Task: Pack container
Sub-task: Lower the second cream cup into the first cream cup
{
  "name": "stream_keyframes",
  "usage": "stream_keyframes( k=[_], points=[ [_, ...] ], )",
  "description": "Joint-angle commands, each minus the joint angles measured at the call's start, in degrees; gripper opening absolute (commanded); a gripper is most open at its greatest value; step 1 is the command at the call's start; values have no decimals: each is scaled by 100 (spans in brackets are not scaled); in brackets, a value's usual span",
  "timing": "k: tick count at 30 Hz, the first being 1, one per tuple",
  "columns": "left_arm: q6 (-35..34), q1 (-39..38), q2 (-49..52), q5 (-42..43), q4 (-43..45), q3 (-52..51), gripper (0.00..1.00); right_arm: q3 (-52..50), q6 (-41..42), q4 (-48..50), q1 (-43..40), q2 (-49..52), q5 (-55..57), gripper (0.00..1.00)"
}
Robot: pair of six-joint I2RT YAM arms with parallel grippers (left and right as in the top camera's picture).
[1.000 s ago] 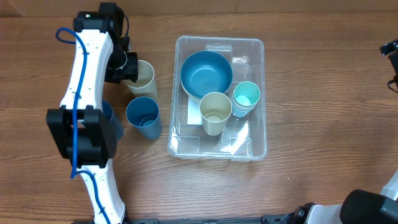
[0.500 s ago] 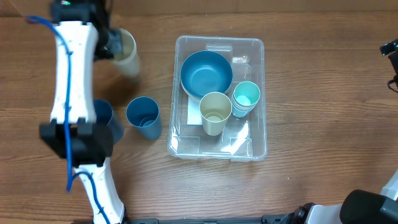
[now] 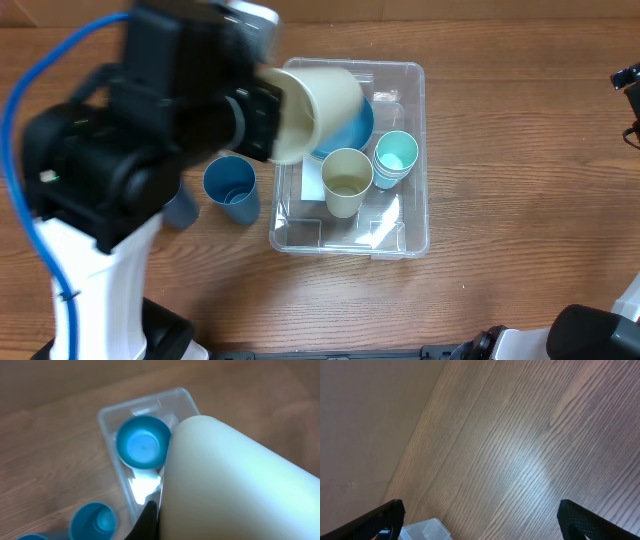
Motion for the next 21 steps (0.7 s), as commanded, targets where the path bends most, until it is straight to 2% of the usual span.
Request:
stream_keyframes(
  k=[1, 6, 14, 21],
  points=[
    [-61, -400, 44, -376, 15, -741, 4, 2, 24, 15, -11, -72, 9, 100],
    [-59, -442, 52, -369, 63, -1886, 4, 2, 24, 13, -11, -72, 9, 100],
    [7, -472, 96, -507, 883, -3027, 4, 2, 24, 13, -11, -72, 9, 100],
    [17, -476, 122, -476, 1991, -4175, 4, 2, 24, 15, -11, -72, 9, 100]
  ],
)
